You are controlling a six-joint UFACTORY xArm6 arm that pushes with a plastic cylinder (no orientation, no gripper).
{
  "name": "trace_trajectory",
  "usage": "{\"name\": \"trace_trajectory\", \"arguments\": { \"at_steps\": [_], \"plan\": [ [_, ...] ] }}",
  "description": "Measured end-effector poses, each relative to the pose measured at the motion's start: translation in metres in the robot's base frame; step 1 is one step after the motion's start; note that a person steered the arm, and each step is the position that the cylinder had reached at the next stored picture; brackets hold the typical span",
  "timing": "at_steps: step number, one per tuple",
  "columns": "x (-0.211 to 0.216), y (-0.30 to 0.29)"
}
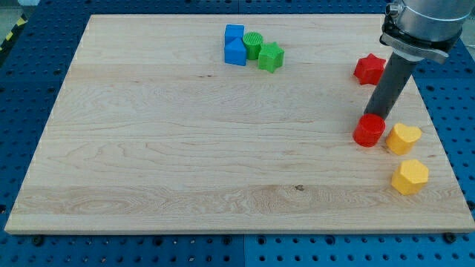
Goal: Push the red circle towards the yellow hexagon
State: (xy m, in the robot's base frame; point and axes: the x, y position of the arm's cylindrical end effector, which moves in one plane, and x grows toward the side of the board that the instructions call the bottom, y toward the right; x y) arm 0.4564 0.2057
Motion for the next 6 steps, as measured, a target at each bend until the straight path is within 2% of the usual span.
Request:
{"name": "trace_trajectory", "arguments": {
  "at_steps": [3,6],
  "plan": [
    [-0.010,-0.037],
    [0.027,-0.025]
  ]
}}
